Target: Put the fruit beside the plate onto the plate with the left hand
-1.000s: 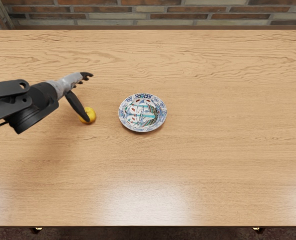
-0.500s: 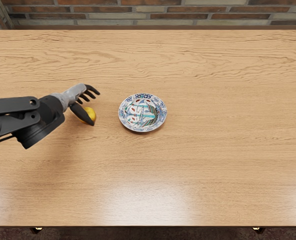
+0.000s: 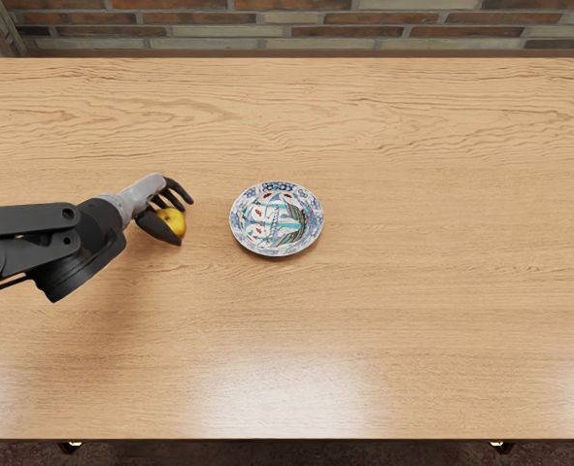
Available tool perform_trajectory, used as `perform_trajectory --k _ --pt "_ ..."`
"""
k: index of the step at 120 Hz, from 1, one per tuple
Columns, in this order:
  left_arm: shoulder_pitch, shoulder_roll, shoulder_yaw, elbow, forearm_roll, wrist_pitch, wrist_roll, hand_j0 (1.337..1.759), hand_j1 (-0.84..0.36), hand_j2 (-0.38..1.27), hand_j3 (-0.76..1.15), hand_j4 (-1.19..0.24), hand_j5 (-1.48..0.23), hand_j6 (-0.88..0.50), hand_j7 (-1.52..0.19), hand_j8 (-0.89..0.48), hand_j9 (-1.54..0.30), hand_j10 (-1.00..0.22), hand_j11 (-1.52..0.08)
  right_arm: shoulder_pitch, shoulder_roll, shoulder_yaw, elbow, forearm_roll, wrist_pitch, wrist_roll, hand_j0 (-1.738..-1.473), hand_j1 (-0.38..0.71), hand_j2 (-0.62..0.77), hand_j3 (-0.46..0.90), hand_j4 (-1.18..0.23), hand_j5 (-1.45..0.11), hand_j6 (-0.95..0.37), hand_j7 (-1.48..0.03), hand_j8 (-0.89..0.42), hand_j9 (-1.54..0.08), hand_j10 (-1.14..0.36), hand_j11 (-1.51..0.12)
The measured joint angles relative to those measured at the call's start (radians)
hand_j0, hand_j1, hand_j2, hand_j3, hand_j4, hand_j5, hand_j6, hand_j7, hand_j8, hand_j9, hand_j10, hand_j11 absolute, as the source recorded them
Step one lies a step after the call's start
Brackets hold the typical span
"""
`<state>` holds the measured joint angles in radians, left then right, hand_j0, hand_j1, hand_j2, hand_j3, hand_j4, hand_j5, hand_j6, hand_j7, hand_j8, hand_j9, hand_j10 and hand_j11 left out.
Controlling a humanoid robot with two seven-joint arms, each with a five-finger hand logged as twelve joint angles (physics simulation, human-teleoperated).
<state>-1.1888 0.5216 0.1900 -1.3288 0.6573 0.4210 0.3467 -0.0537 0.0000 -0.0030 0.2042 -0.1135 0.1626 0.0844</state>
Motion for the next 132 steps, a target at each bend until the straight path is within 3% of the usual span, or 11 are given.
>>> perform_trajectory --k 69,132 --pt "-0.015 0.009 -0.011 -0.002 -0.003 -0.001 0.000 1.657 -0.29 0.27 0.00 -0.59 -0.79 -0.52 -0.79 -0.44 -0.79 -0.58 -0.79 0.000 0.000 0.000 0.000 0.000 0.000 0.000 -1.658 -0.33 0.00 0.00 -0.02 -0.02 -0.02 -0.02 -0.02 -0.02 -0.02 -0.02" --pt "0.004 -0.006 -0.206 -0.002 -0.003 -0.006 -0.010 1.657 -0.29 0.35 0.00 -0.59 -0.80 -0.57 -0.79 -0.49 -0.79 -0.62 -0.79 0.000 0.000 0.000 0.000 0.000 0.000 0.000 -1.658 -0.33 0.00 0.00 -0.02 -0.02 -0.02 -0.02 -0.02 -0.02 -0.02 -0.02"
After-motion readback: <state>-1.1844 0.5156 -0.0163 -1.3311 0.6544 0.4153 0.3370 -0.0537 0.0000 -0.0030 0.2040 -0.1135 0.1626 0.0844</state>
